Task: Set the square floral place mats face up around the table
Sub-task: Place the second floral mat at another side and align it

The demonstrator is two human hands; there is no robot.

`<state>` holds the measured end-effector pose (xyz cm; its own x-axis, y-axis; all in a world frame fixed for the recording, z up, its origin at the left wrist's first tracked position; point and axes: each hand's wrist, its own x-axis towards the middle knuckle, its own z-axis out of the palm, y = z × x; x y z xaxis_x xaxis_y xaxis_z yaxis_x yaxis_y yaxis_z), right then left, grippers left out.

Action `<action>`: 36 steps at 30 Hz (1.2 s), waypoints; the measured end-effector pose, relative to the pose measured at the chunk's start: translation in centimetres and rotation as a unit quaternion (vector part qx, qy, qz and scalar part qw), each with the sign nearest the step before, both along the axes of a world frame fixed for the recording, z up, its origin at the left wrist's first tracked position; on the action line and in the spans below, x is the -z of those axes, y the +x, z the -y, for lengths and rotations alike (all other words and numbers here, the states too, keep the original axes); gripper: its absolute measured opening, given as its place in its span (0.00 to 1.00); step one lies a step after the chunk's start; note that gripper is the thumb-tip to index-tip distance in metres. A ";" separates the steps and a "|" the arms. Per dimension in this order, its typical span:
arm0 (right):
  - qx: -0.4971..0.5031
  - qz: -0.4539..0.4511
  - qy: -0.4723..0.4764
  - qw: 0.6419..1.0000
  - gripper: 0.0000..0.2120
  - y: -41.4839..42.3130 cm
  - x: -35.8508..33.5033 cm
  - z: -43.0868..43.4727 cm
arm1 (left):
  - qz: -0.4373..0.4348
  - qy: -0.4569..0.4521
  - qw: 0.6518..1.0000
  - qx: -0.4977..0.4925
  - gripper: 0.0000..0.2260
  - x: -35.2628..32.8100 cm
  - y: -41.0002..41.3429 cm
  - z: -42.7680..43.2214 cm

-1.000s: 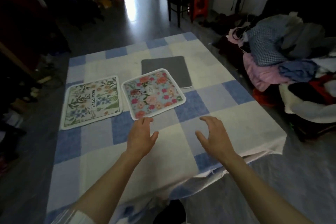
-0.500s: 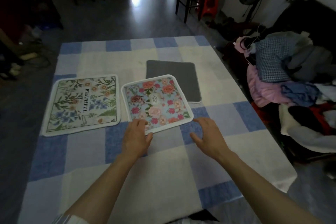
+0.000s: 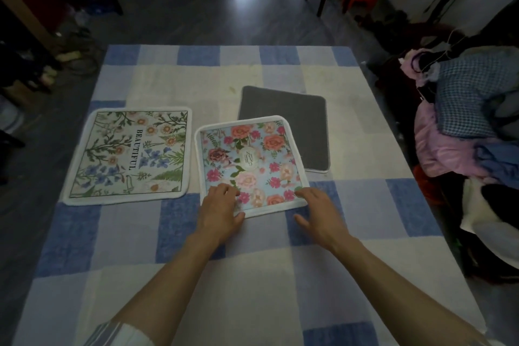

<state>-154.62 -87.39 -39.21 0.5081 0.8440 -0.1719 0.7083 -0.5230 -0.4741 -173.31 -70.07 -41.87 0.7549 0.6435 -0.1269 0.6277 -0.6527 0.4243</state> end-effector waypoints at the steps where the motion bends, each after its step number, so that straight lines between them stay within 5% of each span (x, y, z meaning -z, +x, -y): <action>1: 0.000 0.000 -0.007 1.000 0.25 0.5 0.4 -0.3 | -0.013 0.001 1.000 0.012 0.20 0.1 0.6 0.1; 12: -0.076 0.016 -0.028 0.997 0.26 3.3 3.5 -2.1 | -0.073 0.037 0.991 0.104 0.17 0.8 3.7 0.7; 17: -0.113 0.042 0.003 0.993 0.19 4.2 3.6 -2.7 | -0.094 0.085 0.982 0.140 0.14 0.4 4.1 0.7; 23: -0.154 0.081 0.012 0.985 0.11 3.6 3.2 -2.3 | -0.037 0.112 0.976 0.183 0.04 -0.8 3.8 1.2; 36: -0.129 0.119 0.055 0.983 0.07 1.2 -0.3 -0.1 | 0.069 0.141 0.973 0.167 0.06 -4.5 0.5 1.7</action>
<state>-153.43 -87.26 -38.94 0.2897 0.9568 0.0248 0.9085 -0.2668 -0.3217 -172.86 -71.78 -37.38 0.9248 0.3546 0.1377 0.3108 -0.9132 0.2636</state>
